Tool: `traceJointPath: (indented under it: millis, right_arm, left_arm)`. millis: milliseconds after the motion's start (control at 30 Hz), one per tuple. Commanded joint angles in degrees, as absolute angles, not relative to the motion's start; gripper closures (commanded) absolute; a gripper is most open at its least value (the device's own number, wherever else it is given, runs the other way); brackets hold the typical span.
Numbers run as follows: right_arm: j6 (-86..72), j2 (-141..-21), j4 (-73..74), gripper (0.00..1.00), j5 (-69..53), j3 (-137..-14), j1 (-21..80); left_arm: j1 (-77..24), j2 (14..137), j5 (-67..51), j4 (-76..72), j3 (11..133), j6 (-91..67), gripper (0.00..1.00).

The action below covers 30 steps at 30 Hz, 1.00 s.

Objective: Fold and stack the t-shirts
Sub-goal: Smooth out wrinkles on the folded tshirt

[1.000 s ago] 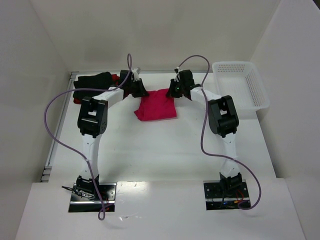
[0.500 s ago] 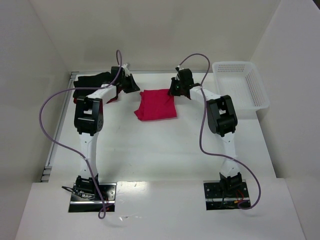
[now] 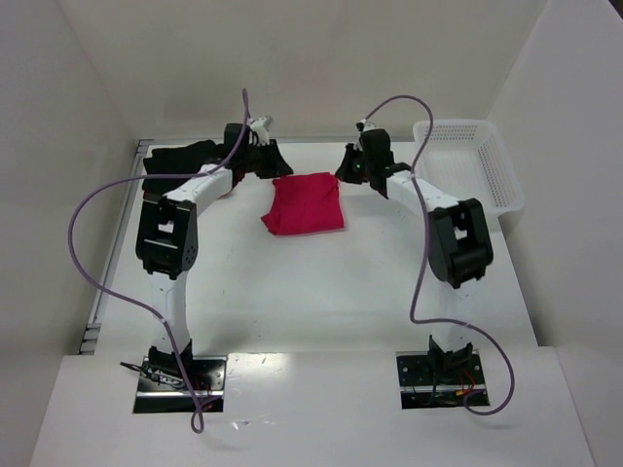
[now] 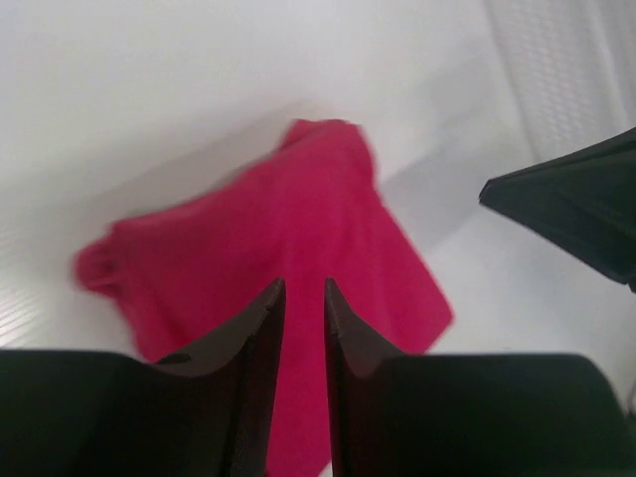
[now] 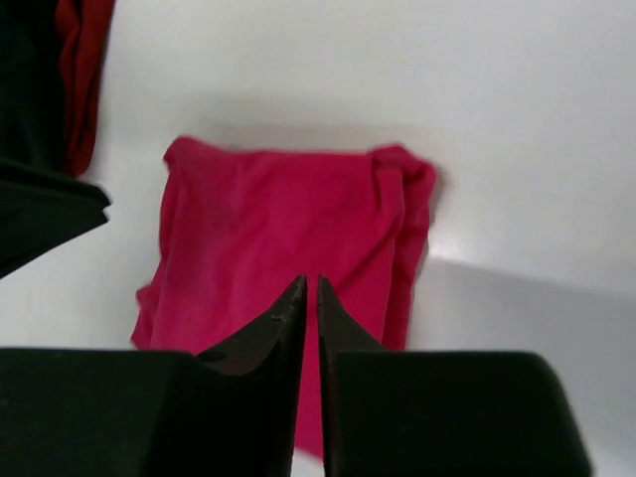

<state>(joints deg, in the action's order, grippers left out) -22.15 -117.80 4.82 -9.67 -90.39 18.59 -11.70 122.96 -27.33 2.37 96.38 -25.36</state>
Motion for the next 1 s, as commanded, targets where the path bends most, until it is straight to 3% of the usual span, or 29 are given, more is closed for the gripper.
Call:
traceJointPath:
  millis: [0,167,467,700,967]
  right_arm:
    - [-23.91,-106.73,1.93,0.89,-7.65,-81.58,18.19]
    - [-23.30,-104.41,5.00,0.99,-9.66,-74.63,18.19]
    - [-23.91,-111.34,2.99,1.00,-12.48,-73.55,22.15]
    - [-23.91,-114.87,5.27,1.00,-11.25,-76.11,24.70]
    - [-24.43,-111.54,6.68,1.00,-9.59,-69.27,25.22]
  left_arm:
    - [-15.19,121.10,-34.44,-1.93,95.36,-21.45,0.69]
    - [-17.66,129.19,-36.91,-1.23,102.12,-24.60,0.69]
    - [-20.13,137.54,-36.39,-5.80,108.80,-29.44,0.84]
    - [-20.65,141.23,-28.75,-3.52,113.38,-29.97,0.87]
    - [-18.81,144.57,-25.66,-2.82,117.50,-32.52,0.87]
